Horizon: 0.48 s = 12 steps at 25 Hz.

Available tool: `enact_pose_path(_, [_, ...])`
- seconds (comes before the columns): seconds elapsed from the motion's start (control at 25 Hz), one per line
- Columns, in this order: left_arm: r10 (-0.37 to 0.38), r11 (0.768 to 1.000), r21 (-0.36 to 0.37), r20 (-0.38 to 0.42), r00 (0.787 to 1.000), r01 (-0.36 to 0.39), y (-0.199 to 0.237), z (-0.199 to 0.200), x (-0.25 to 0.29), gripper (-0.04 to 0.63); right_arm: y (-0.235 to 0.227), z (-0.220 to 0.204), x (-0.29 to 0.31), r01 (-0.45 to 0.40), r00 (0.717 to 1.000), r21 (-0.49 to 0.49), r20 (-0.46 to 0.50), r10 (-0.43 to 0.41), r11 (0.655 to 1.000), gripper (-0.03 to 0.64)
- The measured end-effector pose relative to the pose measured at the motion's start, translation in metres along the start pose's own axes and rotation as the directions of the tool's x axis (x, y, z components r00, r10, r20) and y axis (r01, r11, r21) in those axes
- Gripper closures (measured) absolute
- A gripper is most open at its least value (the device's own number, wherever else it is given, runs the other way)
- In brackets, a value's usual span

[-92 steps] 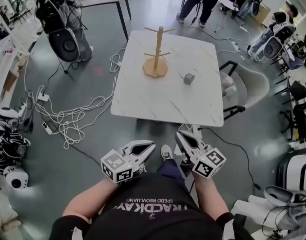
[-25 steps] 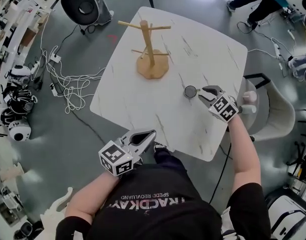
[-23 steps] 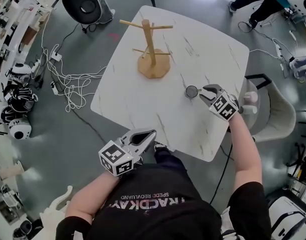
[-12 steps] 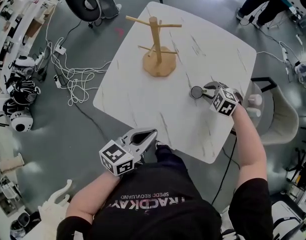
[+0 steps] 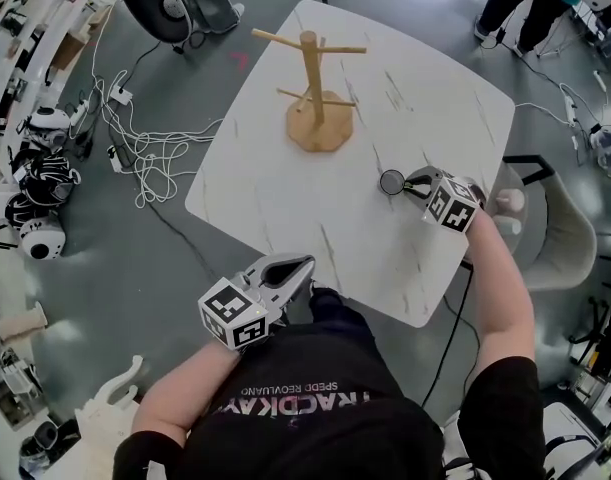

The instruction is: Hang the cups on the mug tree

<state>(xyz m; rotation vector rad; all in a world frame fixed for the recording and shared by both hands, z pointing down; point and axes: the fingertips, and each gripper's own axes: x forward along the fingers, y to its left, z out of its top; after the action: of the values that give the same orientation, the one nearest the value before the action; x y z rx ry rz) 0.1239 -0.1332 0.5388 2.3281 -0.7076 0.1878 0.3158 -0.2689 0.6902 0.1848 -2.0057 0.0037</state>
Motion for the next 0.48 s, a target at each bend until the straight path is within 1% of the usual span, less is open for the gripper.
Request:
enact_pose_path(0.28, [-0.016,1.0,-0.001,0.0,1.0,0.016,-0.002,0.001,0.004,0.598,0.007,0.013,-0.006,0.01,0.993,0.126,0.114,-0.024,0.992,0.574])
enact_pose_path(0.48, [-0.014,1.0,-0.003,0.0,1.0,0.014,-0.002,-0.002,0.001,0.598,0.012,0.015,-0.006,0.024,0.987,0.223,0.149,-0.058,0.974,0.574])
